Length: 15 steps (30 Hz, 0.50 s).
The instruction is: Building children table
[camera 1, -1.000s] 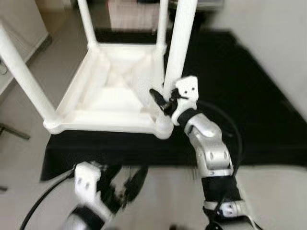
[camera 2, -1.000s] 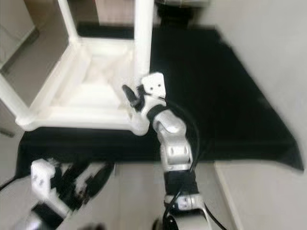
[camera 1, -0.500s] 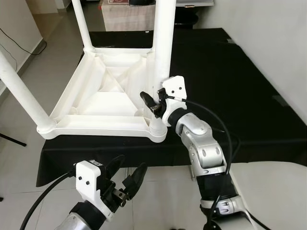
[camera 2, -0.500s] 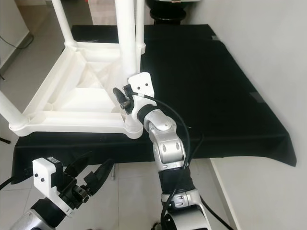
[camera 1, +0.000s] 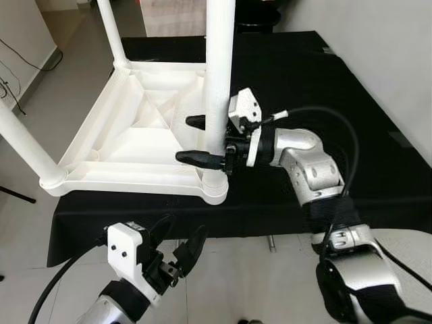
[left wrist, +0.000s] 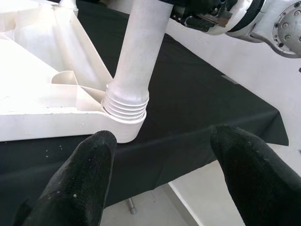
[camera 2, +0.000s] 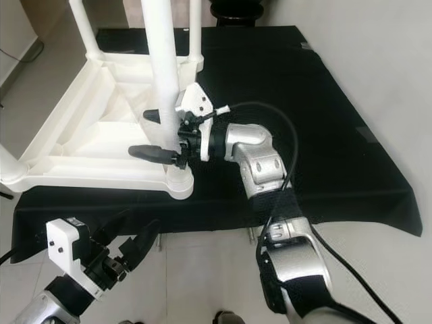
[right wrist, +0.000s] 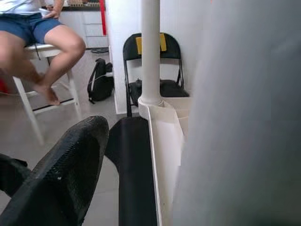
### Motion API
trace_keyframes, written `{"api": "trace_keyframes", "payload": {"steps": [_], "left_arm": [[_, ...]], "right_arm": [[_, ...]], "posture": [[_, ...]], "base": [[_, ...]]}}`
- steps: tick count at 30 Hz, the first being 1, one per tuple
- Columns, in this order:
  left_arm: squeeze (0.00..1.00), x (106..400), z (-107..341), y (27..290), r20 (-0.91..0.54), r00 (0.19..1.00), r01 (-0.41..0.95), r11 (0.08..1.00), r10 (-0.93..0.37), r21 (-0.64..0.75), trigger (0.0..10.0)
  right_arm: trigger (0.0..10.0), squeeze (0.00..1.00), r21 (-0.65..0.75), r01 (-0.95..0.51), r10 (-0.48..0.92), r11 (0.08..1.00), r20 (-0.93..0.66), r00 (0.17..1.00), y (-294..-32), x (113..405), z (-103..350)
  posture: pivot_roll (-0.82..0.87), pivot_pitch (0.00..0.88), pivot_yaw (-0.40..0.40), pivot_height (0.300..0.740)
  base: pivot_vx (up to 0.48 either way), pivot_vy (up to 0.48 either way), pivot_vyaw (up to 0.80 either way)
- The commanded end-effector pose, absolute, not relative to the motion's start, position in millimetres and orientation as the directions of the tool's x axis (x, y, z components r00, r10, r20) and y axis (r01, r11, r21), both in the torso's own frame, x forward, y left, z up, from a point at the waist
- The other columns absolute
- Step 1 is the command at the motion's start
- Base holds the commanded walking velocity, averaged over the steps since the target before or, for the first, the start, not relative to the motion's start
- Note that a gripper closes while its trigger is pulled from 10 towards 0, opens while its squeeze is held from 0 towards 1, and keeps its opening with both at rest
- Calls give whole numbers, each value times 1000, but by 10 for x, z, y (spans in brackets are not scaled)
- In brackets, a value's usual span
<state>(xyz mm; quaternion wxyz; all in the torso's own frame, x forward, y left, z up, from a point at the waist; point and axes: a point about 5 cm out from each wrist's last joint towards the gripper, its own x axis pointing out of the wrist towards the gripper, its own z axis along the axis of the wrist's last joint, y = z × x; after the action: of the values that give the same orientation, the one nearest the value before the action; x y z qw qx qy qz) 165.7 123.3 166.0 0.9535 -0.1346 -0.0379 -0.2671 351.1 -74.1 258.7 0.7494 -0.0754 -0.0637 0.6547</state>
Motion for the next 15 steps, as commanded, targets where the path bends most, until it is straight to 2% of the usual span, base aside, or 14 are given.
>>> {"api": "trace_keyframes", "payload": {"steps": [1, 2, 3, 5, 6, 13, 15], "left_arm": [[0, 1646, 1633, 1235, 136, 859, 511, 823, -493, -249, 10000], [0, 1646, 1633, 1235, 136, 859, 511, 823, -493, -249, 10000], [0, 1644, 1633, 1235, 135, 859, 512, 822, -493, -249, 10000], [0, 1644, 1633, 1235, 135, 859, 512, 822, -493, -249, 10000], [0, 1644, 1631, 1235, 135, 859, 511, 822, -494, -251, 10000], [0, 1647, 1625, 1234, 136, 860, 510, 822, -492, -252, 10000], [0, 1650, 1621, 1233, 138, 860, 510, 822, -492, -253, 10000]], "right_arm": [[10000, 0, -199, -976, 996, 93, 18, 92, -723, 3534, 2650], [10000, 0, -199, -976, 996, 93, 18, 92, -723, 3534, 2650], [7294, 0, -187, -979, 997, 80, 19, 78, -731, 3561, 2673], [7294, 0, -187, -979, 997, 80, 19, 78, -731, 3561, 2673], [0, 0, -179, -982, 999, 52, 14, 50, -734, 3574, 2685], [0, 0, -181, -983, 1000, -19, -16, -16, -758, 3589, 2674], [0, 0, -186, -982, 1000, -10, -14, -8, -791, 3601, 2668]], "posture": [[37, 164, -31, 740], [37, 164, -31, 740], [39, 164, -31, 740], [39, 164, -31, 740], [40, 166, -32, 740], [36, 166, -36, 740], [32, 163, -34, 740]], "base": [[0, 0, 0], [0, 0, 0], [0, 0, 0], [0, 0, 0], [0, 0, 0], [0, 0, 0], [0, 0, 0]]}}
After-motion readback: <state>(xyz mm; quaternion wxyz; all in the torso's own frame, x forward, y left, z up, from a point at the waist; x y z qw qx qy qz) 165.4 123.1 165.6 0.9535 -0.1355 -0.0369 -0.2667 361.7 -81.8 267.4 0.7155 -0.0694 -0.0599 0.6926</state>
